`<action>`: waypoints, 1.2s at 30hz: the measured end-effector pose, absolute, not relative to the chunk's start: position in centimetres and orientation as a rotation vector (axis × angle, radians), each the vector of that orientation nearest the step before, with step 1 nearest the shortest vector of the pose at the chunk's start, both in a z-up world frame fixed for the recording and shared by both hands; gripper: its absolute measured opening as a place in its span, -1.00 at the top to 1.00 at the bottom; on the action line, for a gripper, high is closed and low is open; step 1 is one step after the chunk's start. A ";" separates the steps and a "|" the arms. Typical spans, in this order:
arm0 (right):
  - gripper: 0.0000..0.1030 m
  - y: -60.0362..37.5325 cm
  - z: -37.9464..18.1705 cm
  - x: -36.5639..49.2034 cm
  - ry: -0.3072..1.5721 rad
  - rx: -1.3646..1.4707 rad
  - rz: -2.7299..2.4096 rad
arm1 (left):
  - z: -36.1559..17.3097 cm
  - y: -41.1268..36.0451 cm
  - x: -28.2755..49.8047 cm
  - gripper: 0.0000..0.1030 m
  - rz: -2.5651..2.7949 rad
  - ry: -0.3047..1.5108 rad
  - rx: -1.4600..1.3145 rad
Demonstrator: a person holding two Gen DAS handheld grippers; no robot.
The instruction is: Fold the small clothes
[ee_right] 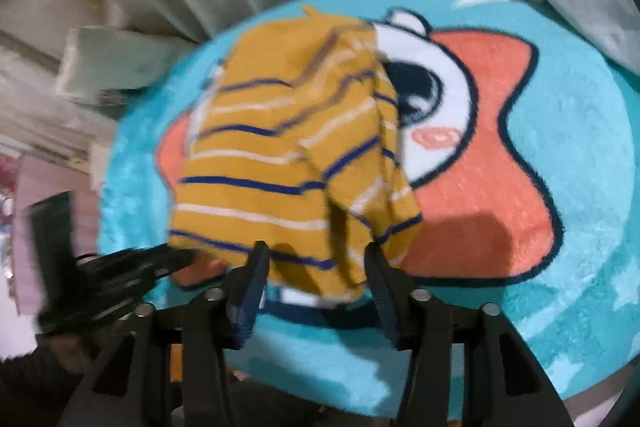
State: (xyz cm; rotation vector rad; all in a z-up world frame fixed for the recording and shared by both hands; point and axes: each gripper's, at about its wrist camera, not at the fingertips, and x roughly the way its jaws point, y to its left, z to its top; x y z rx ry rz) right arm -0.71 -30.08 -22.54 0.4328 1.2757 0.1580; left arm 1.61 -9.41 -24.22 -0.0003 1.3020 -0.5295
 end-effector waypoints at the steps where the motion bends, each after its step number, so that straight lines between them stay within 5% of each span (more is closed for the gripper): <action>1: 0.69 -30.2 -22.6 -0.7 1.280 0.433 0.160 | -24.1 -9.7 1.4 0.15 -0.537 1.294 0.026; 4: 0.86 -30.2 -21.6 -0.9 1.265 0.361 0.114 | -24.4 -10.8 1.2 0.10 -0.535 1.290 0.103; 7: 0.89 -30.3 -21.3 -1.4 1.272 0.331 0.087 | -25.0 -10.7 1.9 0.73 -0.486 1.300 0.092; 18: 0.90 -29.9 -25.6 -0.4 1.352 0.376 0.029 | -26.1 -9.5 2.4 0.77 -0.444 1.353 0.021; 21: 0.81 -29.9 -24.1 -0.3 1.373 0.379 0.020 | -25.7 -9.8 1.9 0.75 -0.447 1.411 0.038; 22: 0.65 -29.9 -23.6 -0.3 1.376 0.389 0.023 | -25.3 -9.8 1.5 0.75 -0.461 1.419 0.029; 24: 0.10 -29.9 -21.9 -1.0 1.355 0.407 0.052 | -24.0 -9.6 0.7 0.49 -0.464 1.401 0.025; 25: -0.24 -29.8 -20.9 -1.5 1.332 0.390 0.042 | -23.1 -9.4 0.1 0.20 -0.455 1.387 0.024; 26: -0.31 -29.8 -20.3 -1.9 1.318 0.388 0.040 | -22.1 -9.2 -0.4 0.03 -0.443 1.368 0.017; 36: -0.34 -29.0 -11.6 -6.5 1.195 0.364 0.048 | -11.5 -9.4 -3.7 -0.23 -0.399 1.142 0.019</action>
